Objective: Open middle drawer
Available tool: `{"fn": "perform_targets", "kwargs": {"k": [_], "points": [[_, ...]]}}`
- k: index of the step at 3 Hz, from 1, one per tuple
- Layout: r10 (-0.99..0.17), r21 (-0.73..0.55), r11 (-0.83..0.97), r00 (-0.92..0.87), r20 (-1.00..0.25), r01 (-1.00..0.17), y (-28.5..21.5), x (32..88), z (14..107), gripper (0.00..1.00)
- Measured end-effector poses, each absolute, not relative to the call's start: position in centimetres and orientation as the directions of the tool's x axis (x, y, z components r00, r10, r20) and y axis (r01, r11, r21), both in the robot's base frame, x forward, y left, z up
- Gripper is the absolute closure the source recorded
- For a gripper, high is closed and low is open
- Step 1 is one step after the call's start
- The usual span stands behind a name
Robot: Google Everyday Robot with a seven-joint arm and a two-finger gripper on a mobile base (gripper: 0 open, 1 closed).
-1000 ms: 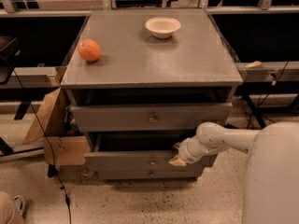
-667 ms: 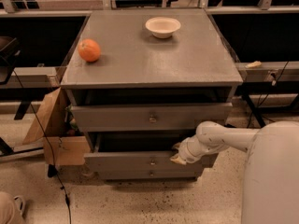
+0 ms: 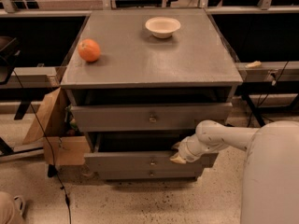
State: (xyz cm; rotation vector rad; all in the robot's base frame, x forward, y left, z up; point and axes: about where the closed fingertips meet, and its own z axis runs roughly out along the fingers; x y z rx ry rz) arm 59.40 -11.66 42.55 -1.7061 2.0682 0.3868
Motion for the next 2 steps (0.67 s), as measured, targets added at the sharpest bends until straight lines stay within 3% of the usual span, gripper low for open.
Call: {"fn": "perform_targets", "kwargs": {"k": [2], "points": [[-0.858,-0.056,0.204,-0.151,-0.492,-0.977,-11.65,59.40,42.55,0.35]]}}
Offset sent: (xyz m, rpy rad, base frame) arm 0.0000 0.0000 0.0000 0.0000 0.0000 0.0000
